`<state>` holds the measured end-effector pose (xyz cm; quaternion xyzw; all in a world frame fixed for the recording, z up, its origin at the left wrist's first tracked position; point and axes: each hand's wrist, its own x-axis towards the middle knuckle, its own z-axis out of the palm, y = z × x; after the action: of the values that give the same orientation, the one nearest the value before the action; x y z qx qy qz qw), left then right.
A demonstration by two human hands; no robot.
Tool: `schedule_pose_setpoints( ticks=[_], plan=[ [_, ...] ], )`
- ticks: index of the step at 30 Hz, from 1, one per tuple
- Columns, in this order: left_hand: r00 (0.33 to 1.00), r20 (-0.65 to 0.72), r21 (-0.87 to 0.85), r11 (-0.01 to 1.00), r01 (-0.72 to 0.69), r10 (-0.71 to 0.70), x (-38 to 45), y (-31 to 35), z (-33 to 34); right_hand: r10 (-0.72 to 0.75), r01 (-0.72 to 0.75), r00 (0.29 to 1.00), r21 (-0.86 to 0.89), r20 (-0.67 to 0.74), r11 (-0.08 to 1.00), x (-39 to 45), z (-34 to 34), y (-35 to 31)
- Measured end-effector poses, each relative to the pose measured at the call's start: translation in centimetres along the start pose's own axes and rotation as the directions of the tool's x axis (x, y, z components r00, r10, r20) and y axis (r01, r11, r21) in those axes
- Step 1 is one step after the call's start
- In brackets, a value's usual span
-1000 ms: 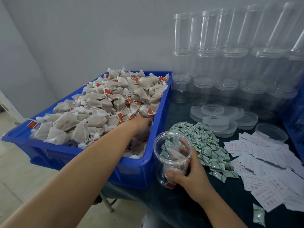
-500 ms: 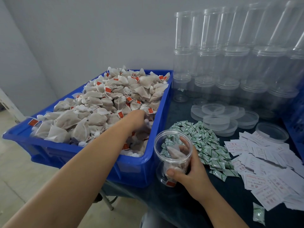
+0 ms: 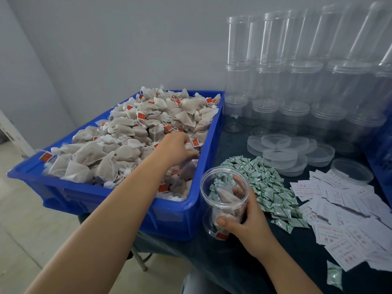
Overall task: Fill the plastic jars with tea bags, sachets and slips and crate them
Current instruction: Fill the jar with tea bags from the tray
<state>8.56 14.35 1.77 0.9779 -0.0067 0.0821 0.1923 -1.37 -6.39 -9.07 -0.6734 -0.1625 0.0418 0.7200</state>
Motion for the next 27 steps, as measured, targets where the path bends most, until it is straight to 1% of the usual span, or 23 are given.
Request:
schedule_pose_setpoints(
  ticks=[3,6,9,12,15,18,21,23,27],
  plan=[
    [0.992,-0.124,-0.046,0.999,0.008,-0.014,-0.2,0.3,-0.8,0.001,-0.002,1.0,0.011,0.01,1.0,0.0,0.1,-0.2],
    [0.971,-0.237,-0.109,0.993,-0.038,0.011,-0.8,1.1,-2.5,-0.001,0.001,1.0,0.0,0.01,1.0,0.0,-0.1,0.1],
    [0.941,-0.327,-0.165,0.976,-0.146,0.085,-2.1,2.9,-4.2,0.001,-0.001,1.0,-0.003,0.011,1.0,0.2,-0.1,0.1],
    [0.898,-0.356,-0.156,0.931,-0.329,0.257,-4.0,5.0,-5.0,-0.015,0.015,1.0,0.004,0.009,1.0,0.3,0.0,0.0],
    [0.855,-0.338,-0.168,0.869,-0.465,0.393,-6.1,6.9,-4.8,-0.026,0.026,1.0,0.006,0.008,1.0,0.2,0.2,0.0],
    [0.833,-0.252,-0.201,0.816,-0.542,0.492,-7.6,7.9,-4.0,-0.032,0.032,0.999,0.013,0.008,0.999,0.2,0.1,0.1],
    [0.791,-0.161,-0.181,0.77,-0.612,0.591,-8.4,8.0,-3.0,-0.031,0.031,0.999,0.027,0.009,0.999,0.3,0.1,0.2],
    [0.783,-0.114,-0.17,0.765,-0.621,0.611,-8.6,7.8,-2.5,-0.037,0.036,0.999,0.027,0.002,0.999,0.4,0.1,0.3],
    [0.791,-0.009,-0.132,0.783,-0.608,0.612,-8.7,7.2,-1.6,-0.077,0.077,0.997,-0.006,-0.003,0.997,0.7,0.0,0.6]
  ],
)
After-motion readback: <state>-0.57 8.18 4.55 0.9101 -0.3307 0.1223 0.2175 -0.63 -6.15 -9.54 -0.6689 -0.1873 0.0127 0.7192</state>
